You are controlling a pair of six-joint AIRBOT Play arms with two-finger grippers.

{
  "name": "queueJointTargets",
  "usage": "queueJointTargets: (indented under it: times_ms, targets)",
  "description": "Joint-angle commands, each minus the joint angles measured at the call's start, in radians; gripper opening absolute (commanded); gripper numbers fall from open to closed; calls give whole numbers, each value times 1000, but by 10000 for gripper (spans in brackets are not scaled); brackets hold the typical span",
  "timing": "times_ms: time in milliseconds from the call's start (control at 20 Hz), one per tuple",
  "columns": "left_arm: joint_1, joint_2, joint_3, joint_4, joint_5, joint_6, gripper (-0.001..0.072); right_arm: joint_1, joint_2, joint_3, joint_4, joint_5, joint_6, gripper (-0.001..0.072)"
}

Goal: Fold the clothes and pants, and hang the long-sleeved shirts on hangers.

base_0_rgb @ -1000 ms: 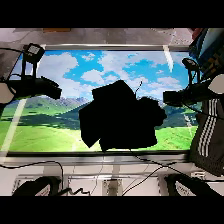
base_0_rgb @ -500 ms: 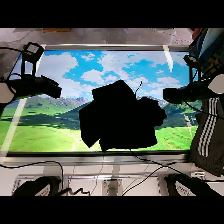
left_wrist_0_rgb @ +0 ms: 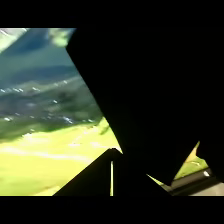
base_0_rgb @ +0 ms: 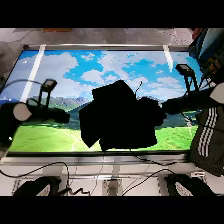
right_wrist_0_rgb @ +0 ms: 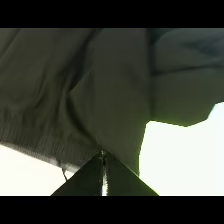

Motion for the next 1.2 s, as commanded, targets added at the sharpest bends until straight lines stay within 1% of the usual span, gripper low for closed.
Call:
queueJointTargets:
  times_ms: [0,50,100,150,250,350,500,550,650,750,850,950,1000,1050,1100,1150]
  targets:
    - [1,67,-258,-255,108,-14,254,4,175,-146,80,0,-92,17]
    - [1,62,-312,-329,121,-15,579,4,224,-184,88,-1,-92,17]
    - [1,53,-357,-381,134,-22,666,4,265,-216,89,-6,-92,17]
    - [1,39,-398,-414,145,-21,663,4,302,-244,88,-14,-92,17]
    - [1,6,-451,-425,153,-20,662,4,347,-280,88,-29,-92,17]
    - [1,-23,-474,-426,153,-18,627,4,357,-286,88,-30,-91,17]
    - [-1,-67,-479,-440,153,-17,627,4,356,-286,88,-74,-91,17]
    - [-1,-87,-479,-459,158,-5,627,4,356,-286,88,-85,-91,17]
    - [-1,-127,-479,-534,178,43,598,4,356,-286,89,-99,-90,17]
    - [-1,-167,-479,-616,221,103,592,4,356,-286,89,-100,-84,17]
    - [-1,-193,-479,-656,260,139,586,4,356,-286,89,-99,-74,17]
    - [-1,-204,-478,-689,266,191,374,4,356,-286,89,-100,-74,17]
    - [-1,-204,-478,-694,272,214,286,4,356,-286,89,-101,-74,17]
    - [-1,-204,-478,-695,289,226,242,4,356,-286,89,-101,-74,16]
    - [-1,-204,-478,-695,307,226,212,4,355,-286,89,-101,-74,17]
    - [-1,-204,-478,-695,320,226,210,4,352,-286,94,-105,-74,16]
